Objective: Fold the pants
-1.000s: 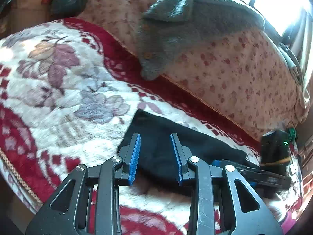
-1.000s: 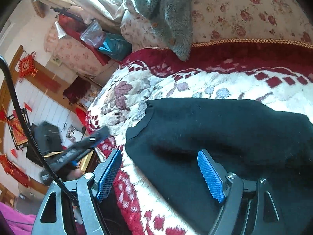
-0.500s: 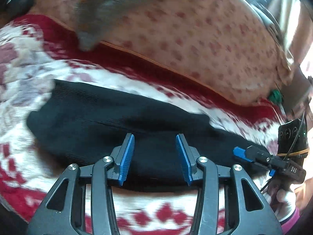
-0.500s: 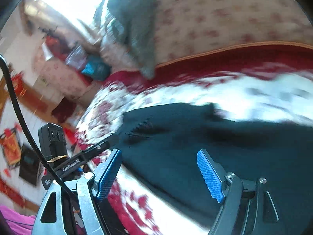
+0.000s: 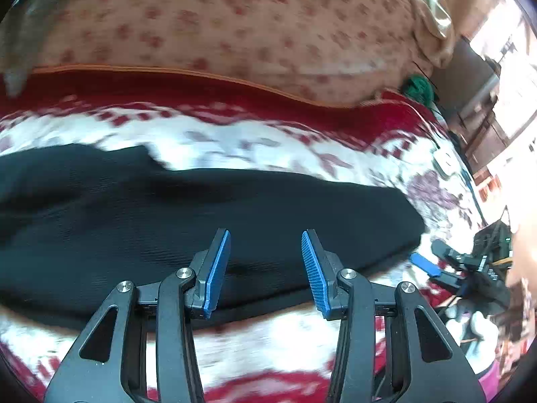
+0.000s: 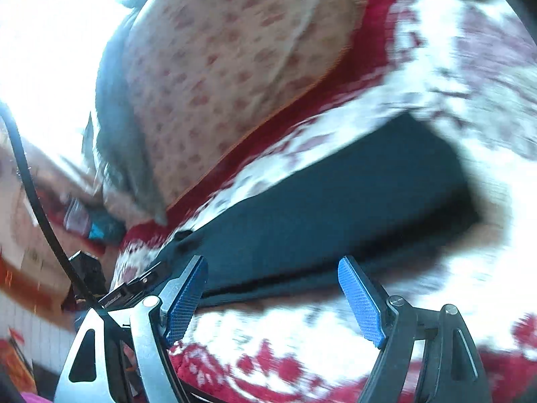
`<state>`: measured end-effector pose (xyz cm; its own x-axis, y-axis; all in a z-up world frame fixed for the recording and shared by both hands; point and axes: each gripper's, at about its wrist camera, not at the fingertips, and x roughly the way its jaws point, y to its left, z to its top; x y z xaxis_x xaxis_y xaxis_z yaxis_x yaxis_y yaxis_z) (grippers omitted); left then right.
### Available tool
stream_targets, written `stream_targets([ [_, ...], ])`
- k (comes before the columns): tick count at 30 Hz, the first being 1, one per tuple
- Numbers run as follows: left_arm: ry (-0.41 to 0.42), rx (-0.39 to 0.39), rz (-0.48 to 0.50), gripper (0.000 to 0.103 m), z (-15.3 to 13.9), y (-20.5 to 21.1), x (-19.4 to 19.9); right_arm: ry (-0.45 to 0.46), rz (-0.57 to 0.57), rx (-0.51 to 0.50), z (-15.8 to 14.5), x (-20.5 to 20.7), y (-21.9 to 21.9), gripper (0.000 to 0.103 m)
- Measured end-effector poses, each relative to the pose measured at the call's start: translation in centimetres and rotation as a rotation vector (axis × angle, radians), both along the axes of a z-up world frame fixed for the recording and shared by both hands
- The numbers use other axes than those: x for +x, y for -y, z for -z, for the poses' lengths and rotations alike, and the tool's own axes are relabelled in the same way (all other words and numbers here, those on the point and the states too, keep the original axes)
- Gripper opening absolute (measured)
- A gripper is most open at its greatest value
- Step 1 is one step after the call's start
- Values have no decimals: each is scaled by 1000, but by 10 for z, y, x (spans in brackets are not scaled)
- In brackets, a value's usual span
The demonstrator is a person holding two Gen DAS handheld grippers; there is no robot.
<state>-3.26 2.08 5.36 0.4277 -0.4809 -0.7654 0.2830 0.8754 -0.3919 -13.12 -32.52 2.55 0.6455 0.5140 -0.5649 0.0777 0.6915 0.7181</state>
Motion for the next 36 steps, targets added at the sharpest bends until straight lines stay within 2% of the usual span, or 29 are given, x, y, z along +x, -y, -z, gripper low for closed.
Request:
stream_targets([
  [6, -4, -18, 200, 46, -11, 71, 27, -24, 61, 60, 11, -14, 33, 78],
  [11, -70, -6, 382, 46, -1, 132, 61, -27, 40, 120, 21, -5, 38, 78],
  [14, -88, 20, 434, 47, 8, 155, 74, -26, 46, 128, 26, 7, 36, 78],
  [17, -100, 35, 478, 47, 15, 172, 85, 14, 101, 156, 28, 13, 43, 78],
  [19, -109, 45, 498, 47, 19, 181, 93, 32, 152, 194, 32, 13, 50, 71],
  [21, -129, 58, 541, 47, 24, 191, 99, 38, 160, 196, 37, 15, 56, 51],
  [22, -132, 68, 558, 47, 27, 195, 101, 45, 157, 197, 40, 14, 59, 44],
  [23, -135, 81, 576, 47, 29, 199, 102, 59, 156, 216, 42, 13, 63, 34],
  [24, -143, 92, 602, 47, 32, 203, 103, 75, 160, 243, 45, 11, 66, 27],
  [25, -155, 96, 633, 47, 35, 207, 105, 106, 163, 286, 47, 7, 71, 26],
  [27, -167, 98, 676, 47, 37, 214, 109, 153, 139, 307, 44, 6, 74, 22],
  [32, -226, 68, 795, 47, 42, 225, 117, 148, 102, 292, 45, 10, 70, 22],
  [34, -255, 61, 863, 69, 44, 231, 118, 138, 104, 299, 46, 12, 70, 22],
  [36, -292, 32, 925, 74, 46, 237, 117, 126, 107, 296, 49, 11, 73, 22],
])
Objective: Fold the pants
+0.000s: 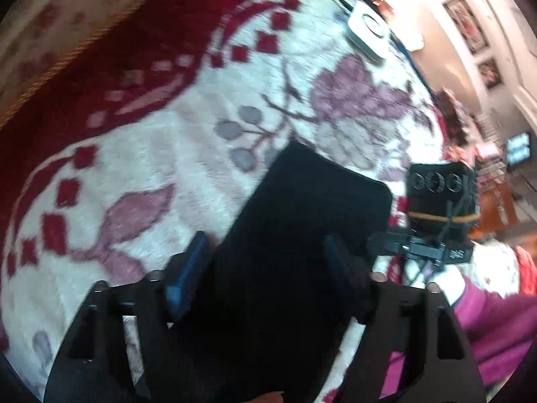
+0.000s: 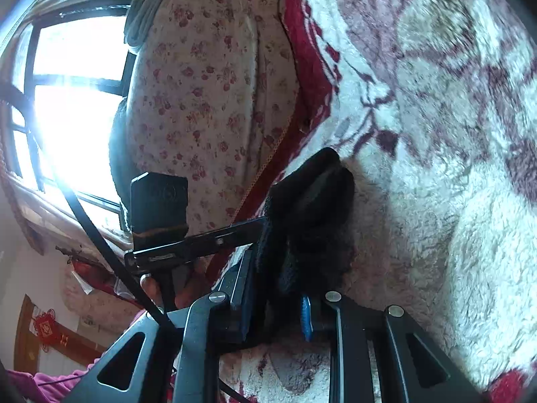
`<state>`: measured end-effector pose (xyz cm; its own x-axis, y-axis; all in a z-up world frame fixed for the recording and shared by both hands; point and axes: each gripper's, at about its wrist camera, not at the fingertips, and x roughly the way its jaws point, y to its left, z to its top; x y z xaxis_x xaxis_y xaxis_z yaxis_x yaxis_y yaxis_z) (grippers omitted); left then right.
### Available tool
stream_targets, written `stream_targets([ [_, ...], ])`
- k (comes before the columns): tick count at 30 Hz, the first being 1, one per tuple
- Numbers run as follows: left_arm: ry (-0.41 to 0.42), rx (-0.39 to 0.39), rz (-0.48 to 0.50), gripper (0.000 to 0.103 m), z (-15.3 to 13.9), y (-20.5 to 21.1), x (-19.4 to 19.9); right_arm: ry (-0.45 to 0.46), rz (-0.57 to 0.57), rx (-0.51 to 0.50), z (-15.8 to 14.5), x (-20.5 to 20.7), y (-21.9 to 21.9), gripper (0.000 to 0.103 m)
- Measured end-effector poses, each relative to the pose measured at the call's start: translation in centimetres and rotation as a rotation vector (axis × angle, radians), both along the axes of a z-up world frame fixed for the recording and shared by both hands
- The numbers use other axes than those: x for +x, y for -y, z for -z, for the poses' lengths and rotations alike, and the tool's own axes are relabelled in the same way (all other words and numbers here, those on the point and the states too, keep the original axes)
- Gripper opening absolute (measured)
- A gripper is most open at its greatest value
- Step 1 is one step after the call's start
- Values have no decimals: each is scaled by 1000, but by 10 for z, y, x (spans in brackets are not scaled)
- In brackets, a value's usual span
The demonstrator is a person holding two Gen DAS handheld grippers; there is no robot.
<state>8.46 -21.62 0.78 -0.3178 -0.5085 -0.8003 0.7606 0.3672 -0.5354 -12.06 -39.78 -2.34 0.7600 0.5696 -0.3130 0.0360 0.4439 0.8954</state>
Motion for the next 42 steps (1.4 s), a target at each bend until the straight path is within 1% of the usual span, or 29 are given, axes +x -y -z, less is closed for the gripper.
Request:
stream_targets([
  [1, -9, 2, 18, 74, 1, 2, -1, -1, 3, -2, 0, -1, 0, 22],
  [4, 25, 29, 73, 74, 7, 12, -5, -4, 14, 4, 2, -3, 1, 22],
  [7, 36, 18, 116, 74, 8, 16, -8, 4, 29, 24, 3, -5, 5, 24],
  [9, 68, 18, 148, 74, 7, 17, -13, 13, 33, 35, 3, -5, 6, 28],
  [11, 126, 21, 186, 70, 7, 17, -22, 25, 34, 52, 5, -4, 8, 29],
  [13, 210, 36, 221, 62, 6, 17, -34, 35, 26, 78, 7, -2, 9, 29],
  [14, 213, 35, 222, 59, 5, 18, -36, 43, 21, 93, 7, 0, 10, 29],
  [15, 199, 32, 209, 51, 5, 18, -34, 54, 10, 118, 9, 3, 10, 29],
  [16, 199, 31, 198, 37, 5, 17, -31, 62, 6, 137, 10, 5, 10, 28],
  [17, 202, 25, 187, 30, 4, 16, -30, 72, 7, 170, 12, 7, 10, 25],
  [18, 185, 4, 185, 15, 3, 14, -30, 77, 6, 197, 15, 7, 9, 24],
  [19, 179, -8, 192, 15, 3, 13, -32, 81, 4, 211, 15, 9, 8, 23],
  [20, 221, -14, 198, 15, 1, 12, -38, 85, 3, 219, 15, 9, 8, 22],
  [21, 234, -19, 197, 15, 0, 11, -40, 90, -3, 233, 15, 9, 7, 20],
  [24, 218, -37, 164, 14, -5, 5, -38, 100, -11, 271, 14, 9, 5, 18],
  [25, 226, -45, 159, 14, -9, 3, -39, 105, -16, 292, 13, 9, 3, 18],
  [28, 262, -75, 145, 13, -28, -8, -44, 126, -30, 320, 4, 8, -5, 18],
  [31, 293, -107, 128, 13, -49, -24, -46, 168, -67, 321, -15, 9, -16, 17],
  [34, 315, -131, 90, 13, -71, -50, -46, 199, -126, 302, -40, 14, -36, 17],
  [36, 317, -146, 55, 13, -82, -71, -45, 209, -154, 302, -50, 15, -49, 17],
  [41, 327, -169, -43, 13, -95, -127, -47, 224, -261, 269, -75, 27, -100, 17],
  [42, 326, -173, -63, 13, -97, -140, -46, 224, -276, 268, -76, 29, -107, 17],
])
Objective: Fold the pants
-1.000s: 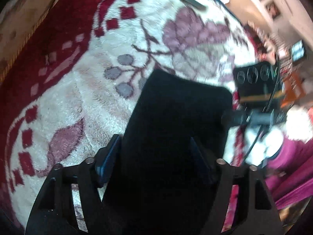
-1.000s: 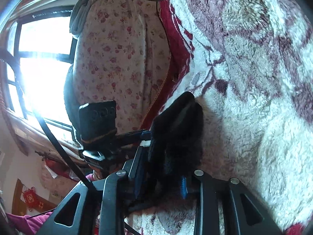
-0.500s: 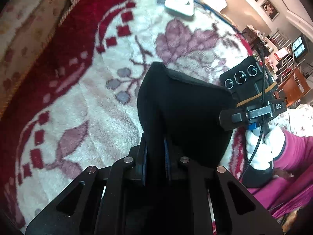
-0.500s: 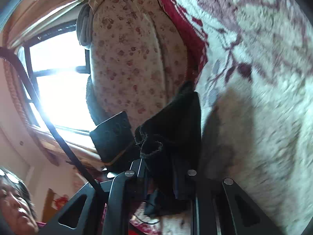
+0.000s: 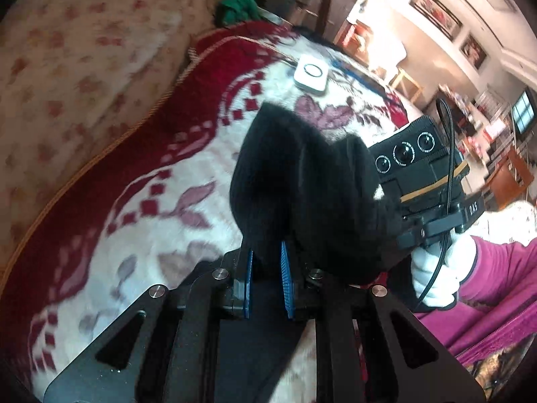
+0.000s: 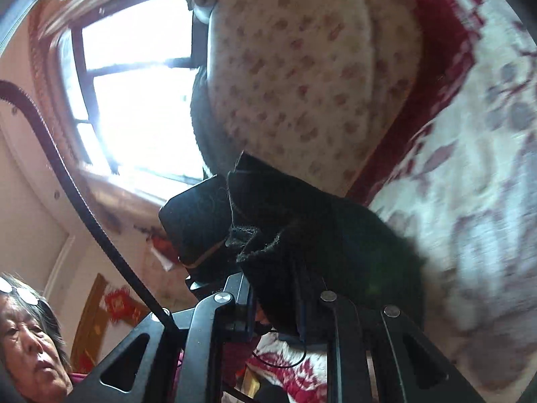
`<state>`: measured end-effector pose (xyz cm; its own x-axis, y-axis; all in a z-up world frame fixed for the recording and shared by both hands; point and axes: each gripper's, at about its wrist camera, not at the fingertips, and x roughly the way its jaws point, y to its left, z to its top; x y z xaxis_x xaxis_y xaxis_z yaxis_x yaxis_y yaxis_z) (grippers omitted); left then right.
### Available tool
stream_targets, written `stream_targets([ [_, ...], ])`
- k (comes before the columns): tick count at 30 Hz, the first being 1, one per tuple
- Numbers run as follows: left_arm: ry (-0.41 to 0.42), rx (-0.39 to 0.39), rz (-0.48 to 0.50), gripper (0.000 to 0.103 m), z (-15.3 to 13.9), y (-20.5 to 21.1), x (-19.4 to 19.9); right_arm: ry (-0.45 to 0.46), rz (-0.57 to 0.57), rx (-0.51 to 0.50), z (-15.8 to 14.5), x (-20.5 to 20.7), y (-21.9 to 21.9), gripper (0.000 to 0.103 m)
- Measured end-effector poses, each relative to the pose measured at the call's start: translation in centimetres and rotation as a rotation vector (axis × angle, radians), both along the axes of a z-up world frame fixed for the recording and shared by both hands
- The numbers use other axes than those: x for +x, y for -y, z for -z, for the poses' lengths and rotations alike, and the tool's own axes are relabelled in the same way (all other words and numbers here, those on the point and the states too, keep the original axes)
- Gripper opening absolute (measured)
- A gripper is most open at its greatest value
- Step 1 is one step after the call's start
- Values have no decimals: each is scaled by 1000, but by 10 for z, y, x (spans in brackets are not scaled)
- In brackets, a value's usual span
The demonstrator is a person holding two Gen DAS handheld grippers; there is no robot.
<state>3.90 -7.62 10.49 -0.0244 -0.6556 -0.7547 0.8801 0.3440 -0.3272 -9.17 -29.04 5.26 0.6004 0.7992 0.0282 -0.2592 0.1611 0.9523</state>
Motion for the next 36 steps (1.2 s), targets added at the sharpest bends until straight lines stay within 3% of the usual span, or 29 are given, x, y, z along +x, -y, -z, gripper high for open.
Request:
stream_targets([
  [7, -31, -5, -170, 13, 15, -82, 12, -6, -144, -24, -4, 25, -76, 17],
  [15, -93, 52, -465, 13, 48, -173, 32, -108, -284, -61, 38, 57, -154, 17],
  [19, -131, 32, -576, 13, 50, -210, 29, -146, -345, -163, 57, 64, -187, 18],
  [21, -115, 17, -605, 13, 45, -221, 22, -160, -381, -235, 55, 66, -199, 28],
  [22, -108, 11, -617, 13, 42, -224, 19, -155, -407, -247, 51, 66, -202, 32],
  [24, -111, -21, -650, 13, 34, -232, 13, -115, -416, -256, 32, 60, -195, 49],
  [27, -128, -84, -672, 14, 21, -236, 0, -65, -352, -311, 7, 50, -169, 50],
  [31, -110, -118, -640, 33, 9, -214, -22, -8, -155, -372, -23, 40, -112, 50],
  [36, -83, -60, -621, 33, 26, -177, -48, -42, -111, -382, -16, 49, -109, 50],
])
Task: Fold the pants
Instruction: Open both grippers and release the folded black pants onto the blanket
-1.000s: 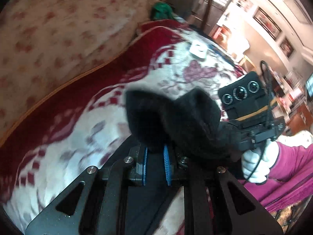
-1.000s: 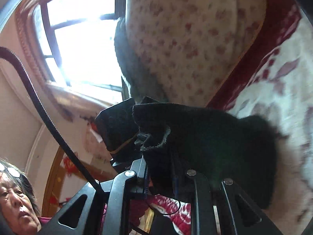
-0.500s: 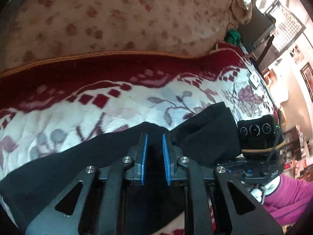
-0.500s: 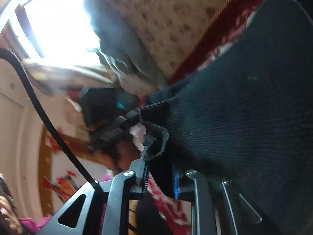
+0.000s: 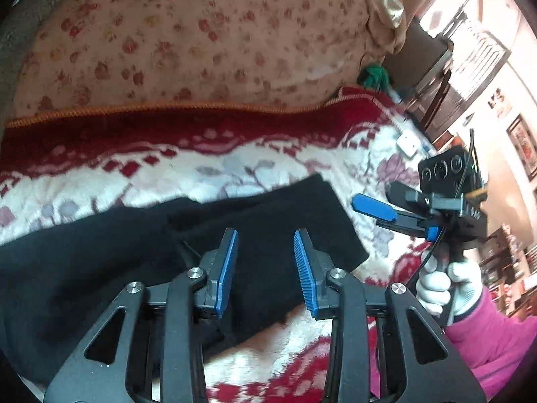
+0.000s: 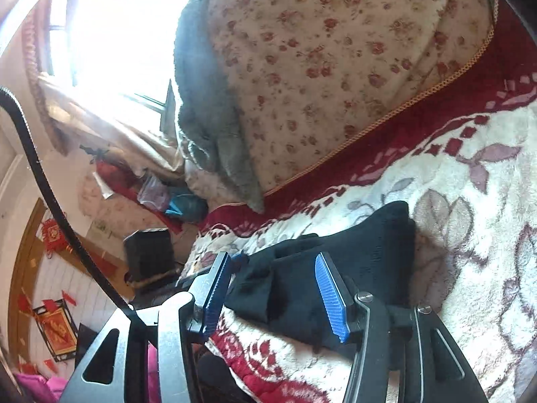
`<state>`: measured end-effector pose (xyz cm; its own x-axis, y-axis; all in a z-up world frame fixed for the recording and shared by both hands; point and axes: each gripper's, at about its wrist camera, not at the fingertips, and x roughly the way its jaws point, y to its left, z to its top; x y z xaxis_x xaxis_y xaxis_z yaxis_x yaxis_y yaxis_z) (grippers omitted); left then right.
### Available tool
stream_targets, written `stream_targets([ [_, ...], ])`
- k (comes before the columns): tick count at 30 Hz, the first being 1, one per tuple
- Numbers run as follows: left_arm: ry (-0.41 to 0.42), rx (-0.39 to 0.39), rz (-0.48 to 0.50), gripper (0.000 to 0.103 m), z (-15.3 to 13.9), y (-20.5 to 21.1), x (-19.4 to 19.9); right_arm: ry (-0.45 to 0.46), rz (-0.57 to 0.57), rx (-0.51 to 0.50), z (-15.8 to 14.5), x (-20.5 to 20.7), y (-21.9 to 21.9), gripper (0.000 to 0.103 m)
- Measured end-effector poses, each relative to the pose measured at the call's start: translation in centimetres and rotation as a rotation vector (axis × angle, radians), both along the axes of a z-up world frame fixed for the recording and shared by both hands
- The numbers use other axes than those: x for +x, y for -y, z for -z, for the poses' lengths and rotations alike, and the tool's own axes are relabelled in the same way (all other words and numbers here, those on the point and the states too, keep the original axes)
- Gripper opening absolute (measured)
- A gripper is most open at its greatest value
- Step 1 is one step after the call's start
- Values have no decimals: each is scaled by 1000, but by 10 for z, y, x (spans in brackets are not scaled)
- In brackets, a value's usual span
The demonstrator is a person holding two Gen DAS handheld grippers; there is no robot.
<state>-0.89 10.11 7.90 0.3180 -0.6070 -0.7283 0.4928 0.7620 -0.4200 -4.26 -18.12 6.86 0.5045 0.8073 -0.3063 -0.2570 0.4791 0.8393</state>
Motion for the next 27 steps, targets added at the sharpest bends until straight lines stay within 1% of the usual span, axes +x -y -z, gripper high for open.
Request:
stream_targets([
  [2, -18, 32, -2, 33, 13, 8, -4, -39, -8, 27, 13, 5, -8, 50],
  [3, -17, 60, -18, 33, 19, 11, -5, -56, -16, 22, 23, 9, -14, 50],
  [4, -7, 100, -39, 33, 26, 13, -5, -66, -12, -5, 27, 9, -14, 50],
  [5, 3, 136, -57, 33, 31, 15, -4, -74, 3, -54, 32, 10, -13, 50],
  [6, 10, 167, -80, 33, 38, 16, -1, -71, 11, -76, 37, 10, -12, 47],
  [7, 2, 159, -89, 33, 43, 15, 2, -69, 24, -85, 43, 11, -8, 45],
  [8, -11, 131, -100, 33, 47, 12, 6, -71, 26, -71, 47, 14, -6, 43],
  [11, -29, 75, -127, 33, 48, 5, 9, -84, 27, -51, 48, 18, -4, 43],
  [14, -45, 44, -151, 33, 43, -1, 4, -75, 16, -75, 36, 13, -5, 45],
  [17, -16, 52, -191, 33, 30, -12, -9, -57, 8, -95, 25, 6, -8, 50],
  [19, -10, 36, -220, 34, 23, -24, -17, -30, -13, -107, 16, 1, -17, 50],
  [20, -13, 27, -242, 36, 21, -30, -21, -22, -28, -105, 12, -2, -22, 50],
  [22, -27, -5, -294, 48, 17, -48, -28, -13, -51, -101, 8, -5, -31, 50],
  [24, -44, -16, -345, 51, 17, -63, -33, -1, -86, -122, 4, -7, -47, 51],
  [26, -50, -5, -401, 51, 17, -80, -39, 6, -111, -138, 2, -8, -60, 51],
  [27, -45, 15, -431, 51, 16, -87, -43, 5, -124, -138, 2, -8, -66, 51],
])
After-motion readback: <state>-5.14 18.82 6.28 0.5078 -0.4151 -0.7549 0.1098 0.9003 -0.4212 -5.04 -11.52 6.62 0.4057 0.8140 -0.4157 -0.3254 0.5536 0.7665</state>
